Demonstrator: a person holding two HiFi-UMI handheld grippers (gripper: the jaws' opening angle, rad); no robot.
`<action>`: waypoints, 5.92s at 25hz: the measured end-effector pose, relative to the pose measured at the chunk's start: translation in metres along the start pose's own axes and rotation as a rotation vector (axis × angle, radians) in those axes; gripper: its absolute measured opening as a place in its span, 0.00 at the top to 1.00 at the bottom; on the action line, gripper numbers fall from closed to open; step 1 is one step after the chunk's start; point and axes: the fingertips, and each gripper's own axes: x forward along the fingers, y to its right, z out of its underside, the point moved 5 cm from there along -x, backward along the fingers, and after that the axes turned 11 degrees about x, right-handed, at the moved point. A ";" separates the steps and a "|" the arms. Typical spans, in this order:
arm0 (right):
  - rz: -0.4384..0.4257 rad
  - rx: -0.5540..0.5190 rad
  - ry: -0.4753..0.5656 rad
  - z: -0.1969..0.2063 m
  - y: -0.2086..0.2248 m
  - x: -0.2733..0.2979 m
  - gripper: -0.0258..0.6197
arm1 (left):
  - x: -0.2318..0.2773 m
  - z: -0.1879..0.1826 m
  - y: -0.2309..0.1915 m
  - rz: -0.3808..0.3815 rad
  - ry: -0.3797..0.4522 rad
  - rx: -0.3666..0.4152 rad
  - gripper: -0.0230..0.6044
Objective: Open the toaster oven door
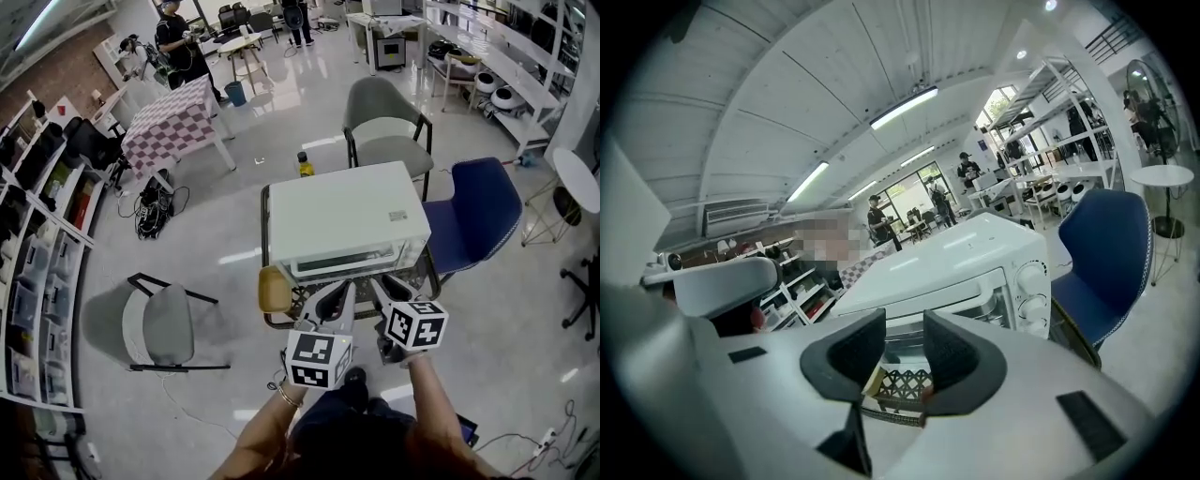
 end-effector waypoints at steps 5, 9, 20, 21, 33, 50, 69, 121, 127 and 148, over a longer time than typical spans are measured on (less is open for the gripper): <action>0.005 0.074 -0.023 0.003 0.011 0.009 0.79 | 0.009 0.004 -0.002 0.007 -0.022 -0.003 0.94; -0.008 0.135 -0.044 0.006 0.021 0.022 0.76 | 0.019 0.017 -0.007 -0.001 -0.056 -0.022 0.94; -0.035 0.314 -0.076 0.015 0.042 0.051 0.68 | 0.034 0.028 -0.021 -0.019 -0.072 -0.057 0.94; -0.035 0.326 -0.080 0.016 0.044 0.054 0.67 | 0.035 0.029 -0.022 -0.020 -0.074 -0.059 0.94; -0.086 0.500 -0.076 0.018 0.054 0.077 0.59 | 0.040 0.040 -0.031 -0.035 -0.098 -0.083 0.94; -0.066 0.562 -0.062 0.015 0.061 0.102 0.58 | 0.046 0.046 -0.044 -0.064 -0.098 -0.100 0.94; -0.066 0.551 -0.102 0.018 0.054 0.096 0.62 | 0.026 0.045 -0.031 -0.076 -0.085 -0.130 0.94; -0.060 0.541 -0.251 0.102 0.077 0.036 0.62 | -0.021 0.073 0.025 -0.150 -0.093 -0.165 0.94; -0.050 0.537 -0.272 0.114 0.080 0.034 0.62 | -0.025 0.079 0.025 -0.161 -0.094 -0.162 0.94; 0.002 0.515 -0.274 0.147 0.089 0.021 0.62 | -0.049 0.109 0.024 -0.174 -0.116 -0.220 0.94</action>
